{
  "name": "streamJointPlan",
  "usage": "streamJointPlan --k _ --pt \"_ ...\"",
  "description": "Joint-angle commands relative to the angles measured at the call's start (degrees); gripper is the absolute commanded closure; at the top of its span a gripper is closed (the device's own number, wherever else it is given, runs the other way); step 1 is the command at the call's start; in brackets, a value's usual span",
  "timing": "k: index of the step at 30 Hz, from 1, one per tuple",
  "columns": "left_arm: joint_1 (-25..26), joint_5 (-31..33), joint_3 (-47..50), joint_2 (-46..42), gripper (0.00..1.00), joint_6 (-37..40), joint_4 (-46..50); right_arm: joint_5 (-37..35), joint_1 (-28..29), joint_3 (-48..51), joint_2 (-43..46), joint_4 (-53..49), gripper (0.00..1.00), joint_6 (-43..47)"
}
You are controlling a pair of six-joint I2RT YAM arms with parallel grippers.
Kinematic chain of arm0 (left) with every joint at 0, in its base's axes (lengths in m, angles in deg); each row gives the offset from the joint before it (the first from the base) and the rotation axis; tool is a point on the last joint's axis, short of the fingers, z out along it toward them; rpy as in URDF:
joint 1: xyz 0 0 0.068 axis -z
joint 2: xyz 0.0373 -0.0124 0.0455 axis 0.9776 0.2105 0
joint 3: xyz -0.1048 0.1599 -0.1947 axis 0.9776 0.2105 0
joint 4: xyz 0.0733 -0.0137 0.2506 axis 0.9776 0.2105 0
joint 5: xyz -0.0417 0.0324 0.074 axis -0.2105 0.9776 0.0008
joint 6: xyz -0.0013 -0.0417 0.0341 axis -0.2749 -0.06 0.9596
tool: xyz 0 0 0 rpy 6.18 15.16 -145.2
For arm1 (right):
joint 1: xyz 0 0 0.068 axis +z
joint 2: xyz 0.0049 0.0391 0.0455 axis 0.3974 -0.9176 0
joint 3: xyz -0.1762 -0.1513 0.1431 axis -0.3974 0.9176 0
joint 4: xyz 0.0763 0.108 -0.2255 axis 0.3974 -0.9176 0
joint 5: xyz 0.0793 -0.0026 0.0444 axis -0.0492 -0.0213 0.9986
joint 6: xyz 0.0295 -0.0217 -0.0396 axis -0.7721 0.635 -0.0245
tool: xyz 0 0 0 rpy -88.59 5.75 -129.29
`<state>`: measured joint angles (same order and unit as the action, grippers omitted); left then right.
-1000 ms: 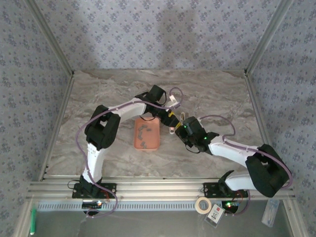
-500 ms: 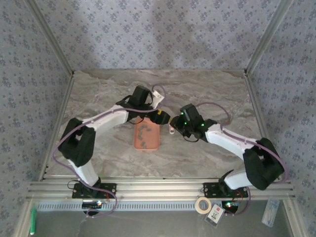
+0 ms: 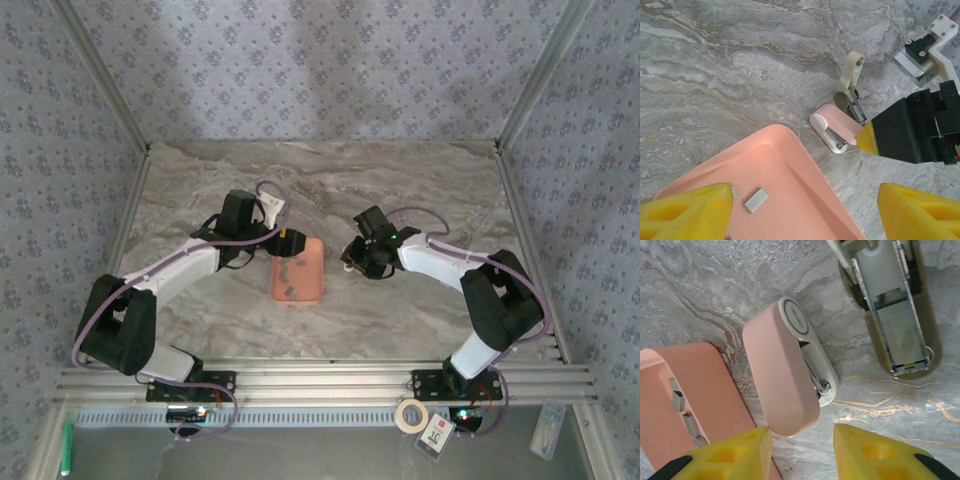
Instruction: Load the staples into the stapler
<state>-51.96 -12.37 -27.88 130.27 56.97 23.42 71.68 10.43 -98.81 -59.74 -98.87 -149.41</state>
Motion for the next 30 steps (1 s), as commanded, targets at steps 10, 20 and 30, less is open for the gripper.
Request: streamJointPlan --k 10,20,30 --pt "-1.37 -1.79 1.72 -0.86 0.24 -0.31 -3.68 0.28 -1.36 0.50 -2.08 0.72 0.64 0.11" --pt "-1.36 -2.14 2.05 -0.69 0.24 -1.28 -4.82 0.30 -0.83 -0.45 3.22 -0.84 0.60 2.23" --pt "-1.37 -1.99 2.07 -1.27 0.24 -1.37 -4.96 2.69 -2.55 -1.75 0.99 -0.22 0.64 3.48"
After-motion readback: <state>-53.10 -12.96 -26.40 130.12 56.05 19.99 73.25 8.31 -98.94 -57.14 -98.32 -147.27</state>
